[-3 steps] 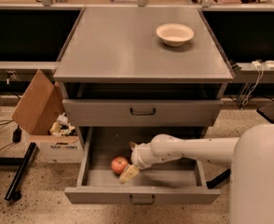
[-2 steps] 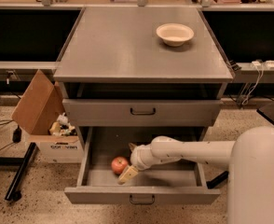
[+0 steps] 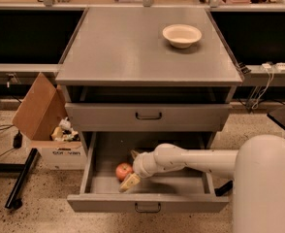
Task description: Pick apple from middle drawer and place on counter
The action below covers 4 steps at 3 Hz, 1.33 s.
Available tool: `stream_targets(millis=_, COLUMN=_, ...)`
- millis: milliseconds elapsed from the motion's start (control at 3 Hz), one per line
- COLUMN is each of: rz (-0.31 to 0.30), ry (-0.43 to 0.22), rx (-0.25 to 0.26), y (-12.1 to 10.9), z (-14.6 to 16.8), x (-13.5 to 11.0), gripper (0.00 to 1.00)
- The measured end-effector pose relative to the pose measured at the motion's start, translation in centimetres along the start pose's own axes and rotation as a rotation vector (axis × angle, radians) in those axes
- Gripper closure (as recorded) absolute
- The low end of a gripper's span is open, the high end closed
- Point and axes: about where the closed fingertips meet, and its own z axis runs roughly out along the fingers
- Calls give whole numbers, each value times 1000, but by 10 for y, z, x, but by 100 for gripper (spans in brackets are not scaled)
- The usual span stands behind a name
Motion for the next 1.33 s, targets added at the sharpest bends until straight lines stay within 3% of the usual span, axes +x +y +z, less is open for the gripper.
stream_targets(millis=333, rz=2, ry=-2, rx=-2, y=1, z=5, x=0, gripper=18)
stream_targets(millis=1000, rz=-11, ry=44, rx=-15, y=6, z=15, x=9, gripper=64)
stream_targets(millis=1333, rz=-50, ry=30, rx=-6, y=1, z=-2, x=5, gripper=88)
